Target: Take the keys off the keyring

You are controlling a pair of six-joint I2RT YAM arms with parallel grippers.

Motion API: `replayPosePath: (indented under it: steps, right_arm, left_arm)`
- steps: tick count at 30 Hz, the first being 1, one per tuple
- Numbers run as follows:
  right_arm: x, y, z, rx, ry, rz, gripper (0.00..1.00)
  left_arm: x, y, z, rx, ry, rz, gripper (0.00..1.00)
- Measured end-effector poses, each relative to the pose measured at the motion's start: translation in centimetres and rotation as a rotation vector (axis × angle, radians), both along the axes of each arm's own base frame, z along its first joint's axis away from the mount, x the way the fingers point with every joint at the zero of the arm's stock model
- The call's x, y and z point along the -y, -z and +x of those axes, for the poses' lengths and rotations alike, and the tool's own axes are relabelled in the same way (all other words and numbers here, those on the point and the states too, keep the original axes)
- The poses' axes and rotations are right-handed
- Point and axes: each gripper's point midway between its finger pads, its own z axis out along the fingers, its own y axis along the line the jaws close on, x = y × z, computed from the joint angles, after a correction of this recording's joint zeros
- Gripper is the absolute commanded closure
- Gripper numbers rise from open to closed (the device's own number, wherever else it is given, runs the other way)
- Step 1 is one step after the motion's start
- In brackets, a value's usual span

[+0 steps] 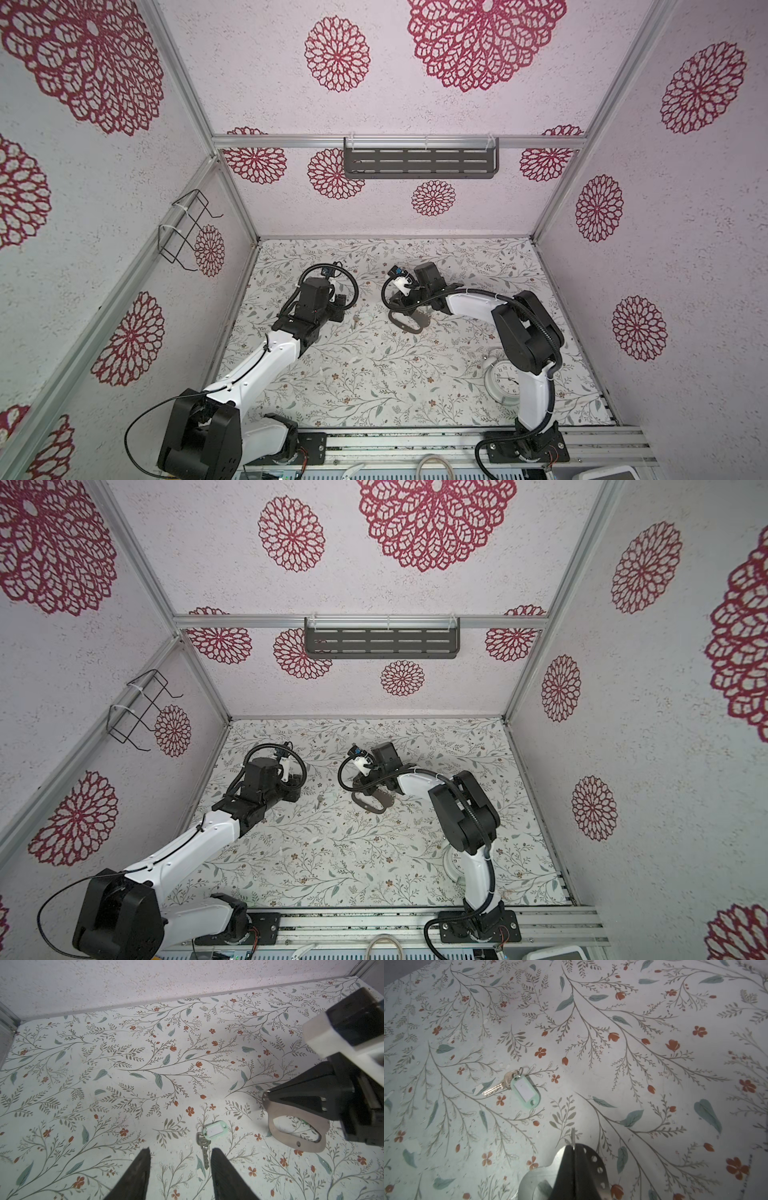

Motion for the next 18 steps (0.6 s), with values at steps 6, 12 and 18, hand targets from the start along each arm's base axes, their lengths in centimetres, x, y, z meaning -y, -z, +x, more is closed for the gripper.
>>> replayPosePath:
  steps: [6,12,18]
  right_arm:
    - [-0.8,-0.3,0.5,-0.012,0.030,0.006,0.70]
    - [-0.1,-1.3,0.5,-0.004,0.053,-0.009,0.60]
    - [3.8,-4.2,-0.8,0.015,0.083,-0.053,0.54]
  left_arm:
    - [0.4,0.1,-0.2,-0.010,0.030,-0.001,0.49]
    - [1.6,-0.5,0.2,0.000,0.078,-0.001,0.48]
    - [4.1,-0.8,0.2,0.004,0.165,0.011,0.48]
